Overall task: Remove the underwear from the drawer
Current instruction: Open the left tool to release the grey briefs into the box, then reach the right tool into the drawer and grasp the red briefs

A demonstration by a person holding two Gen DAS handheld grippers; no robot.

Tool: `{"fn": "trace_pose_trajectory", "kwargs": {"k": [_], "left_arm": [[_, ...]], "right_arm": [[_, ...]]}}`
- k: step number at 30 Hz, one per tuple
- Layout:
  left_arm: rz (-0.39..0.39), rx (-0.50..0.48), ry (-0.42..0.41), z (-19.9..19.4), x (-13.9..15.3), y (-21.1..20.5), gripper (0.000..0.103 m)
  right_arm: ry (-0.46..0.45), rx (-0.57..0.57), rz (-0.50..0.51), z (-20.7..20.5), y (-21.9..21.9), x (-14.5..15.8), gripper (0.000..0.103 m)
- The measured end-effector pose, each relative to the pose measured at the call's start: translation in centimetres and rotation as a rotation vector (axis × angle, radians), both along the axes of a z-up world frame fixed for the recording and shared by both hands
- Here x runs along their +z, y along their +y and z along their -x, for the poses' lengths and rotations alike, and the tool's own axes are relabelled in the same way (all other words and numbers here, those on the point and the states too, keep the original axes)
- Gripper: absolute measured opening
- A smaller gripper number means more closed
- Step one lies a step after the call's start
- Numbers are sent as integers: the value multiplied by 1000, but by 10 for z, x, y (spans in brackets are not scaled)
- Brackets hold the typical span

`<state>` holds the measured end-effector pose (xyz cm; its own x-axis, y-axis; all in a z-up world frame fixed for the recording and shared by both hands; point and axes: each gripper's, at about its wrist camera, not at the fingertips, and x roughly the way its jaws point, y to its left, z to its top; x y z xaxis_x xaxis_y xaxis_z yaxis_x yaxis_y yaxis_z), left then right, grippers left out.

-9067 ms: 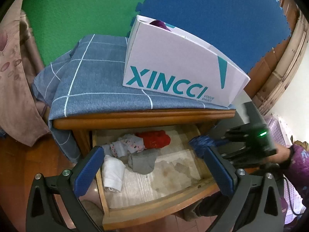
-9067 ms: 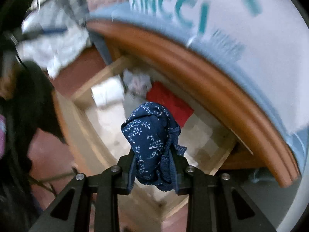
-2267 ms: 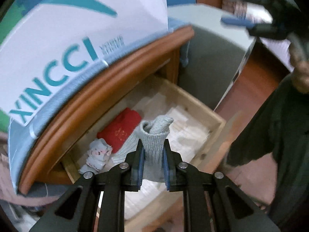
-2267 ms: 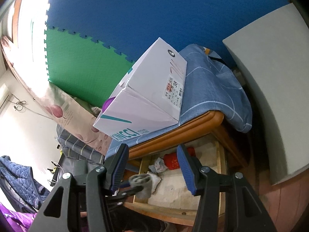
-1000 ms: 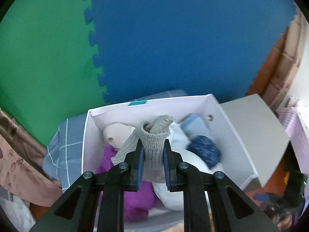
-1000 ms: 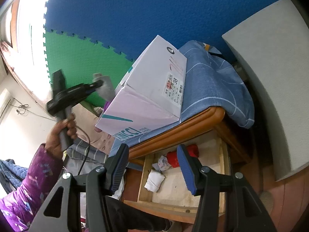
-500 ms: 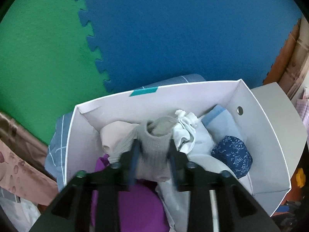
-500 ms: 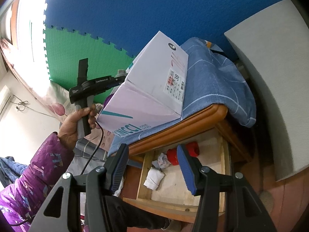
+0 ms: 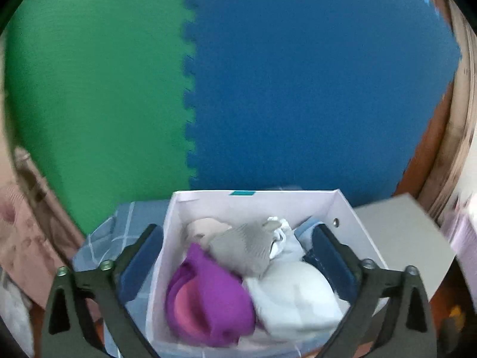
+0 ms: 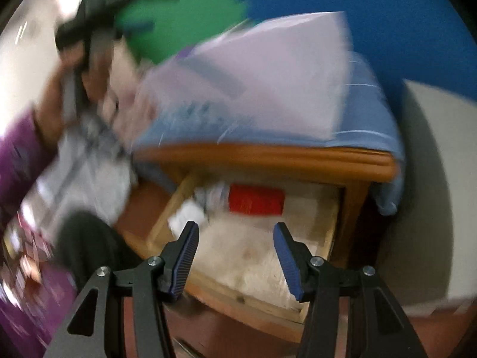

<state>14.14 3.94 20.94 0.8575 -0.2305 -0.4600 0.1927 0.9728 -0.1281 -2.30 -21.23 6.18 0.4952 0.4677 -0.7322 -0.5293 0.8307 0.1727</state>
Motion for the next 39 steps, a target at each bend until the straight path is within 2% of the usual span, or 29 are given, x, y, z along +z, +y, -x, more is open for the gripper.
{"fn": "trace_pose_trajectory", "kwargs": {"k": [3, 8, 12, 15, 19, 24, 26, 27, 32, 34, 36, 39], "left_arm": [[107, -24, -40, 50, -15, 42, 102], [212, 11, -48, 119, -64, 107, 102], [324, 73, -46, 157, -102, 153, 102], [352, 135, -60, 172, -118, 173, 102], [324, 162, -73, 182, -131, 183, 102], [275, 101, -20, 174, -144, 172, 102], [260, 87, -26, 174, -144, 168, 102], [254, 83, -29, 174, -144, 167, 102], [269, 73, -12, 172, -149, 167, 102], [288, 70, 4, 168, -151, 168, 102], [298, 68, 13, 166, -152, 168, 102], [311, 63, 22, 163, -154, 169, 102]], "right_arm": [[-47, 115, 198, 8, 42, -16, 53], [-186, 373, 558, 12, 117, -58, 53], [-192, 501, 726, -11, 150, -112, 53], [-245, 549, 886, -26, 163, -151, 53], [-331, 554, 963, -41, 165, -172, 53], [-356, 566, 978, -65, 168, -186, 53], [-381, 576, 993, -73, 170, -192, 53], [-394, 586, 998, -74, 170, -194, 49], [-491, 631, 1059, -74, 169, -219, 51], [-521, 627, 1092, -77, 168, -228, 56], [-499, 623, 1132, -83, 167, -240, 63], [-504, 632, 1116, -83, 165, -240, 63]]}}
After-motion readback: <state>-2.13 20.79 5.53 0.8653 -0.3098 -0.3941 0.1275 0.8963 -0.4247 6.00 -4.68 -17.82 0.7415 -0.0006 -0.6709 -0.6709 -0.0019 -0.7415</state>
